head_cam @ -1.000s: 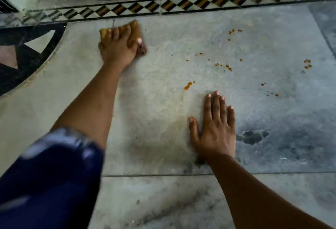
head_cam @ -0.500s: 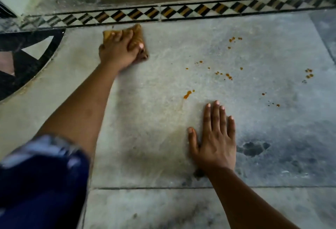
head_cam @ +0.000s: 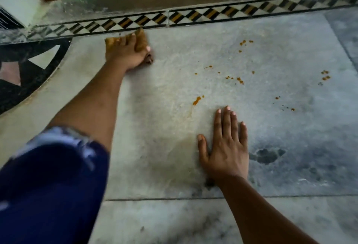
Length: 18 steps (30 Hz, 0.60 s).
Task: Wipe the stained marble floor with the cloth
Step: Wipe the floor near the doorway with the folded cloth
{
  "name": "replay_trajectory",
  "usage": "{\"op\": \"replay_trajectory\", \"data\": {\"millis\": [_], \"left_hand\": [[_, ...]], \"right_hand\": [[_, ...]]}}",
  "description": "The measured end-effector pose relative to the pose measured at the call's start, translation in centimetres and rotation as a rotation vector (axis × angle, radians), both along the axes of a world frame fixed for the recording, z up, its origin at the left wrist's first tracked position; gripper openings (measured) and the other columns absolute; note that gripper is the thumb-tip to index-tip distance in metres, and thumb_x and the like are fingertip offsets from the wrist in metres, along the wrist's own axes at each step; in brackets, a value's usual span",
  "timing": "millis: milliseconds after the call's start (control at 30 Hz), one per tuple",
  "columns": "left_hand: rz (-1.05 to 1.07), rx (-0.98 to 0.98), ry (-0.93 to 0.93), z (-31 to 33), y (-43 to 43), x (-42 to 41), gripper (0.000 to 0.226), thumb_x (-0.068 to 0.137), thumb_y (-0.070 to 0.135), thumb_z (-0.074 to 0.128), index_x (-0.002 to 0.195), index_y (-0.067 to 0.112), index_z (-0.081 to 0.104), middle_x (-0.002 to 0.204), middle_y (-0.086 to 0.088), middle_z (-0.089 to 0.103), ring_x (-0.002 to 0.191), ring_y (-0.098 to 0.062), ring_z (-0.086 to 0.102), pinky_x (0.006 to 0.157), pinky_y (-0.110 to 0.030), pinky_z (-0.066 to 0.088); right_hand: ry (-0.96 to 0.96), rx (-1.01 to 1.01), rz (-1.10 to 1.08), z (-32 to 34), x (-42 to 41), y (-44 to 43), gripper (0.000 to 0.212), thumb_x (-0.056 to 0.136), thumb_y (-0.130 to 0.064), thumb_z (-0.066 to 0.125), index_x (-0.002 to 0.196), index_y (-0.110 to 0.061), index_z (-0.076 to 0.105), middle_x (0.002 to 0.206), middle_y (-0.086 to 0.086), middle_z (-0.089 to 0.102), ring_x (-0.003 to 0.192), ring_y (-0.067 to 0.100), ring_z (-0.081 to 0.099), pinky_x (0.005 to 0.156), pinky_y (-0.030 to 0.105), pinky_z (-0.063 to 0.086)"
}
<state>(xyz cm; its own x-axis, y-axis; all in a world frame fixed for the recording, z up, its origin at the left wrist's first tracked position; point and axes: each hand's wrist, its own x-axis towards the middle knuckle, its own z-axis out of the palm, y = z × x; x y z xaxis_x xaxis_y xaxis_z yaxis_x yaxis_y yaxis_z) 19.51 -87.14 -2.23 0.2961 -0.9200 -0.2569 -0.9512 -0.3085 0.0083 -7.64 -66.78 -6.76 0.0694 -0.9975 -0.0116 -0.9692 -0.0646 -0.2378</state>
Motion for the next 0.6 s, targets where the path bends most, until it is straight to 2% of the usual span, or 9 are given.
{"op": "replay_trajectory", "data": {"millis": [100,200,333,400,467,533,600], "left_hand": [[-0.127,-0.012,0.028,-0.2,-1.3,-6.0,0.079,0.087,0.073,0.016,0.15,0.029,-0.002,0.159,-0.004,-0.003,0.146,-0.026,-0.002,0.117,-0.047,-0.003],[-0.324,0.002,0.059,-0.5,2.8,-11.6,0.071,0.09,0.069,0.017,0.149,0.036,-0.004,0.158,0.002,-0.012,0.146,-0.02,-0.007,0.115,-0.046,-0.003],[-0.538,-0.009,0.054,-0.7,7.2,-8.2,0.075,0.082,0.076,0.02,0.147,0.043,0.005,0.159,0.007,-0.006,0.146,-0.015,-0.003,0.115,-0.046,0.005],[-0.452,0.041,0.022,-0.5,5.8,-4.9,0.078,0.079,0.078,0.022,0.147,0.044,0.005,0.159,0.007,-0.004,0.146,-0.02,-0.001,0.115,-0.049,0.01],[-0.288,0.057,0.055,-0.2,3.3,-4.2,0.074,0.084,0.075,0.024,0.147,0.043,0.003,0.159,0.005,-0.005,0.146,-0.022,-0.003,0.116,-0.051,0.007],[-0.227,0.017,0.068,-0.7,1.6,-6.9,0.068,0.089,0.07,0.022,0.148,0.042,0.003,0.159,0.002,-0.004,0.146,-0.023,-0.004,0.117,-0.047,0.002],[-0.27,-0.004,0.074,-0.9,1.6,-10.3,0.062,0.092,0.065,0.019,0.148,0.042,0.003,0.16,0.002,-0.004,0.146,-0.023,-0.002,0.117,-0.045,0.001]], "right_hand": [[0.0,-0.002,0.006,0.0,0.0,0.0,0.076,0.087,-0.051,0.025,0.147,-0.005,0.02,0.154,0.016,0.018,0.143,0.028,0.016,0.115,0.042,0.004],[-0.003,0.014,0.014,0.2,0.1,0.1,0.076,0.087,-0.052,0.019,0.148,-0.006,0.012,0.156,0.015,0.011,0.145,0.026,0.009,0.115,0.042,0.001],[-0.033,0.021,0.034,0.2,-0.1,0.1,0.078,0.085,-0.053,0.013,0.149,-0.008,0.006,0.157,0.013,0.003,0.146,0.025,0.0,0.116,0.041,-0.005],[-0.042,0.011,0.029,0.1,-0.1,0.1,0.078,0.085,-0.053,0.013,0.149,-0.009,0.005,0.157,0.013,0.002,0.146,0.025,-0.001,0.116,0.04,-0.006],[-0.032,0.012,0.029,0.0,-0.1,0.1,0.078,0.085,-0.053,0.013,0.149,-0.009,0.004,0.157,0.013,0.002,0.146,0.024,-0.001,0.117,0.04,-0.006],[-0.024,0.02,0.032,0.0,-0.2,0.1,0.077,0.086,-0.052,0.014,0.149,-0.009,0.001,0.158,0.013,-0.001,0.145,0.024,-0.004,0.117,0.041,-0.006],[-0.021,0.036,0.038,0.1,-0.2,0.2,0.077,0.087,-0.052,0.015,0.149,-0.009,-0.001,0.158,0.013,-0.003,0.145,0.024,-0.005,0.117,0.041,-0.007]]}}
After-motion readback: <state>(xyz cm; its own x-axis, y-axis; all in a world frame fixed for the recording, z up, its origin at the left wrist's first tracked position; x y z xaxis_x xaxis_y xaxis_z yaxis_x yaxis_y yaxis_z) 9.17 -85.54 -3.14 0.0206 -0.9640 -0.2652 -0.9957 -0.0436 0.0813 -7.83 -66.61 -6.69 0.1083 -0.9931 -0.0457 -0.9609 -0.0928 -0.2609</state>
